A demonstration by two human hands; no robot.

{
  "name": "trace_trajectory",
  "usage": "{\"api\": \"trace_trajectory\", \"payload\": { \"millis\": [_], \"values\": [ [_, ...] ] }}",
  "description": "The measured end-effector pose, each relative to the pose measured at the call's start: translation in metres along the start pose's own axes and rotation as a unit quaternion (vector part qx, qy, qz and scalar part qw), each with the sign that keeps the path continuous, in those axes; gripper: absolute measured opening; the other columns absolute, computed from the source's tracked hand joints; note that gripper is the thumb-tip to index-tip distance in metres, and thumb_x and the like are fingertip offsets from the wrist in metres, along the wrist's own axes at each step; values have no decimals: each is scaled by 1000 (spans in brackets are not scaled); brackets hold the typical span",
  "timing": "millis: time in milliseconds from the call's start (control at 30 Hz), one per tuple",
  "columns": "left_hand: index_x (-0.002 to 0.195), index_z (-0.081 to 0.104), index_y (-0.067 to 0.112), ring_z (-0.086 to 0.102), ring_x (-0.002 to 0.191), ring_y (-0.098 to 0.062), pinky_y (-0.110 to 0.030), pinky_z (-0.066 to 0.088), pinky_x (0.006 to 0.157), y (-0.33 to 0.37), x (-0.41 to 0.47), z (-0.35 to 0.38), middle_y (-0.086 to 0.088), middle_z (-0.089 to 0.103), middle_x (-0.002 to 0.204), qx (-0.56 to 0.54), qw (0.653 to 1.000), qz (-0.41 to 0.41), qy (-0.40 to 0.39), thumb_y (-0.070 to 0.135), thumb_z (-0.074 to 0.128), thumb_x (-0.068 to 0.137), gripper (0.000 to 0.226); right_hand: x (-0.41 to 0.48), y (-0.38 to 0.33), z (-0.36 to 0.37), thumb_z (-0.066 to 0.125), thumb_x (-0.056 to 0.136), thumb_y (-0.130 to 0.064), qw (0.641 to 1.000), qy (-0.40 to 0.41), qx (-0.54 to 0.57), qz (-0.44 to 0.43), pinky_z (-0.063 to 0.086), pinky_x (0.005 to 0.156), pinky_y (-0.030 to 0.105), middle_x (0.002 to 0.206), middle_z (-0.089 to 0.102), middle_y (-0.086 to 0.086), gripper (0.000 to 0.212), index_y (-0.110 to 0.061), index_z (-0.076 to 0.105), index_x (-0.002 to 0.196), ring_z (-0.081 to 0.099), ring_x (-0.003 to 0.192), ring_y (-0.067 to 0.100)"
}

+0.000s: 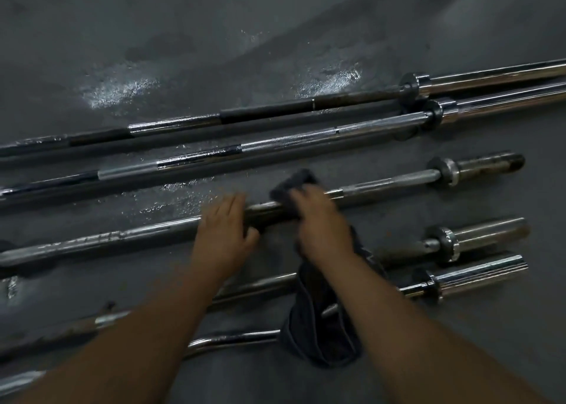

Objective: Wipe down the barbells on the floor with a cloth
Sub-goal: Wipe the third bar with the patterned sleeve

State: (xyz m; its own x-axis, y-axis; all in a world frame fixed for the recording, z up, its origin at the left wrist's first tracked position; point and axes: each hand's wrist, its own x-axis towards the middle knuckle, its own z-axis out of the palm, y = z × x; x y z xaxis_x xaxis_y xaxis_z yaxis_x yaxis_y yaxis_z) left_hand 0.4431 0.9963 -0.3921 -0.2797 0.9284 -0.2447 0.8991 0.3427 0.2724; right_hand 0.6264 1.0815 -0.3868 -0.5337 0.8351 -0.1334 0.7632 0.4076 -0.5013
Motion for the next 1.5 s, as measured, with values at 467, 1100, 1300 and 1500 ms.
{"api": "trace_trajectory", "payload": {
  "millis": [467, 1100, 1300, 1500],
  "values": [
    [138, 48, 16, 50, 118, -31, -42, 26, 109, -15, 35, 6, -9, 58, 129, 40, 999, -5, 31, 44, 52, 65, 79, 38, 46, -15, 38, 79, -7, 986, 96, -54, 129, 36, 113, 51, 150, 42, 19, 65, -11, 49, 143, 35, 140, 41],
    [158, 4, 15, 0, 153, -23, -40, -1, 122, 6, -48, 4, -6, 1, 166, 36, 997, 39, -62, 40, 62, 79, 101, -34, -9, -11, 48, 85, 3, 984, -2, 72, 162, 28, 116, 32, 161, 26, 8, 68, -18, 43, 149, 32, 144, 28],
    [159, 1, 19, 2, 152, -17, -34, 0, 122, 9, -85, -7, 0, 1, 166, 48, 994, 59, -83, 49, 50, 85, 93, -72, -38, -31, 45, 86, 3, 966, 81, 152, 192, 32, 114, 32, 158, 32, 2, 64, -19, 47, 146, 40, 139, 25],
    [159, 2, 17, 4, 152, -19, -38, 8, 123, -7, -150, -26, -3, 2, 166, 47, 997, 41, -54, 44, 53, 85, 94, -139, -90, -23, 47, 84, 1, 968, 108, 151, 170, 28, 115, 33, 159, 29, 4, 68, -19, 43, 149, 34, 142, 27]
  ]
}}
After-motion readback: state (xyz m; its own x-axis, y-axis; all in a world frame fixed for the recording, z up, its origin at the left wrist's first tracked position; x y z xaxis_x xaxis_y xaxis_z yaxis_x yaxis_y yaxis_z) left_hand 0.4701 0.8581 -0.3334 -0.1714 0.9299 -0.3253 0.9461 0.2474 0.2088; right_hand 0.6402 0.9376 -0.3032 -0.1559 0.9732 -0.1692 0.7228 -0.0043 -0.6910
